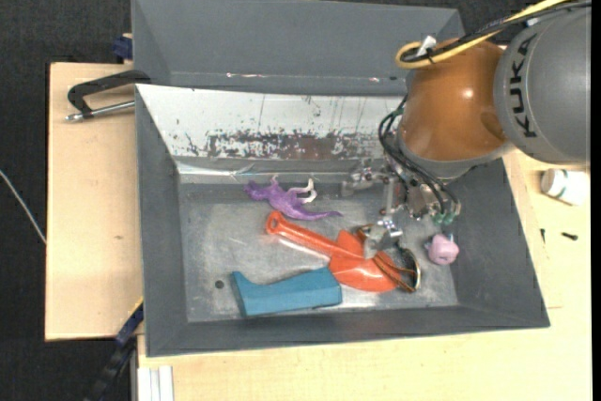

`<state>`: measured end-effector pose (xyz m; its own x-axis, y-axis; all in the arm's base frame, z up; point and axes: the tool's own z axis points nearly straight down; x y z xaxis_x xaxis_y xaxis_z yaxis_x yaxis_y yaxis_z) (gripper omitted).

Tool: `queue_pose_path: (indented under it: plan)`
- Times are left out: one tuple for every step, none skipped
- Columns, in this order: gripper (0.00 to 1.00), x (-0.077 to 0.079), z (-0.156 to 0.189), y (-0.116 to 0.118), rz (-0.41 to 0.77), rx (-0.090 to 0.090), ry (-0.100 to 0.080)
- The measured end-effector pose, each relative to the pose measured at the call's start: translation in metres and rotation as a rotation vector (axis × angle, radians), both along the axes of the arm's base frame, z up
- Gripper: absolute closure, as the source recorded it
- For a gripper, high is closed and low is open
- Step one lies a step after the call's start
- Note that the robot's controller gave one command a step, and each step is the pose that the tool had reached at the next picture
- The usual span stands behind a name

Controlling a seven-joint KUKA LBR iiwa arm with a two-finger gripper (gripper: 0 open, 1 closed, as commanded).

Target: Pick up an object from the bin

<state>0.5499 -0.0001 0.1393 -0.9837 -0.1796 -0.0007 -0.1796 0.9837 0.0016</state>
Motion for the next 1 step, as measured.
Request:
queue_pose_path:
  plan:
    - [1.00, -0.0136, -0.0615, -0.0123, 0.166, 0.000, 0.007]
